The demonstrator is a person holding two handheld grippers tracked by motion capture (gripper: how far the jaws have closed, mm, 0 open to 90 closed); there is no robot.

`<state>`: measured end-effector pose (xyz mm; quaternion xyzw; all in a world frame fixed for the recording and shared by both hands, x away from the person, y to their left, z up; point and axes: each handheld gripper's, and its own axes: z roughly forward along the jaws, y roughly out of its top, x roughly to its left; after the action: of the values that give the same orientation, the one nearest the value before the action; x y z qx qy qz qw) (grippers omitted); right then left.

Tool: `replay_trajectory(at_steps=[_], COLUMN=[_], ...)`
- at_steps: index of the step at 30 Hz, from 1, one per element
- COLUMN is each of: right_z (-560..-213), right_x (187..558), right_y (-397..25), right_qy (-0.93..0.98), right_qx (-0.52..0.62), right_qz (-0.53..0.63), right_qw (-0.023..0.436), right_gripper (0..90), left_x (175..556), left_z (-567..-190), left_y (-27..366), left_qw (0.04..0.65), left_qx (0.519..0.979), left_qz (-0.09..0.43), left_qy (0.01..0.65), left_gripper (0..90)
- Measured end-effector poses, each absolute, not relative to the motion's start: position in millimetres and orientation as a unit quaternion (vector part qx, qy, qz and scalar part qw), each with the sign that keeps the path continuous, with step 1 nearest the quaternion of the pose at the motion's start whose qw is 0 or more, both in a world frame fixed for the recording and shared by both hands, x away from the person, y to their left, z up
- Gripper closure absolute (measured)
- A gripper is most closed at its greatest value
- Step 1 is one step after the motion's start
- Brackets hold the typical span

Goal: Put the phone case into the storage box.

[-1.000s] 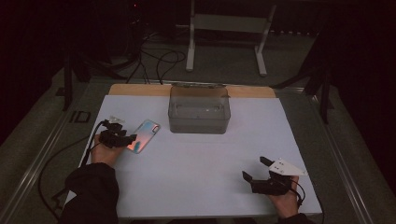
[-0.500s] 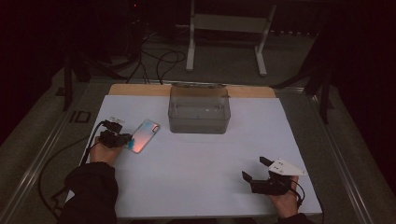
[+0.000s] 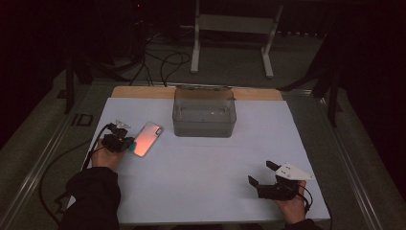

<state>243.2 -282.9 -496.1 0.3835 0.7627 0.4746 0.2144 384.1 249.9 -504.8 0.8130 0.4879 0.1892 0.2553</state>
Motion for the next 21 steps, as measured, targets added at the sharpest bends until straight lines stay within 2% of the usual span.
replay_trajectory(at_steps=[21], right_z=[-497.0], right_x=[244.2], right_y=[-281.4], right_qy=[0.764], right_qx=[0.386], right_qz=[0.473], right_qw=[0.208], right_gripper=[9.6], left_x=[356.6], left_z=[-475.8], left_y=[248.3], left_qw=[0.298], left_qx=[0.805], left_qz=[0.221], left_qy=[0.463], left_gripper=[89.2])
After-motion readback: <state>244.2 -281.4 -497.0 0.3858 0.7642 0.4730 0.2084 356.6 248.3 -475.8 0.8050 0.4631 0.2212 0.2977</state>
